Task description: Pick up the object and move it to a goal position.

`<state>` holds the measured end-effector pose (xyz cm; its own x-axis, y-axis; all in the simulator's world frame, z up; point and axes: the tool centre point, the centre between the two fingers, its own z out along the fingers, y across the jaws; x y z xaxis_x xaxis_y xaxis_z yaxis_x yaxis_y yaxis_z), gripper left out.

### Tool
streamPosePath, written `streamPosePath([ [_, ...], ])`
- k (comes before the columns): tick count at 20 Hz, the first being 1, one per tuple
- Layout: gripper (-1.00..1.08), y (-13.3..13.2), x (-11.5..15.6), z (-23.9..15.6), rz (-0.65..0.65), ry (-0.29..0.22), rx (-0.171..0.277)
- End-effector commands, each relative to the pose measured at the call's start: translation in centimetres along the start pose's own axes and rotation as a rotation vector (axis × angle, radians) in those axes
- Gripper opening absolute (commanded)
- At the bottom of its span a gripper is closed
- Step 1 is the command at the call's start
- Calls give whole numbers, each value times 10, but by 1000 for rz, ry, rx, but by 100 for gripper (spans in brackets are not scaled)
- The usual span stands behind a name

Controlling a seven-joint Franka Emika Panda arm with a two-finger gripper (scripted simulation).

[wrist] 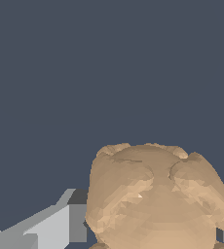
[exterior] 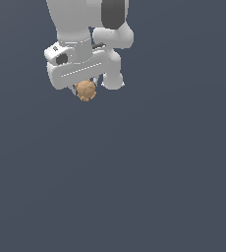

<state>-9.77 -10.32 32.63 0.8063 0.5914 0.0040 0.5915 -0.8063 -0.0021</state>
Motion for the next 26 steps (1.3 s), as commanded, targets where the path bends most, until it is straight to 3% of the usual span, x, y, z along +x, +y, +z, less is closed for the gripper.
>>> streamPosePath([
  [1, -100, 10, -12, -26, 0, 0, 1],
  [13, -100, 50, -52, -121, 1, -3, -1],
  [26, -100, 63, -62, -149, 1, -4, -2],
])
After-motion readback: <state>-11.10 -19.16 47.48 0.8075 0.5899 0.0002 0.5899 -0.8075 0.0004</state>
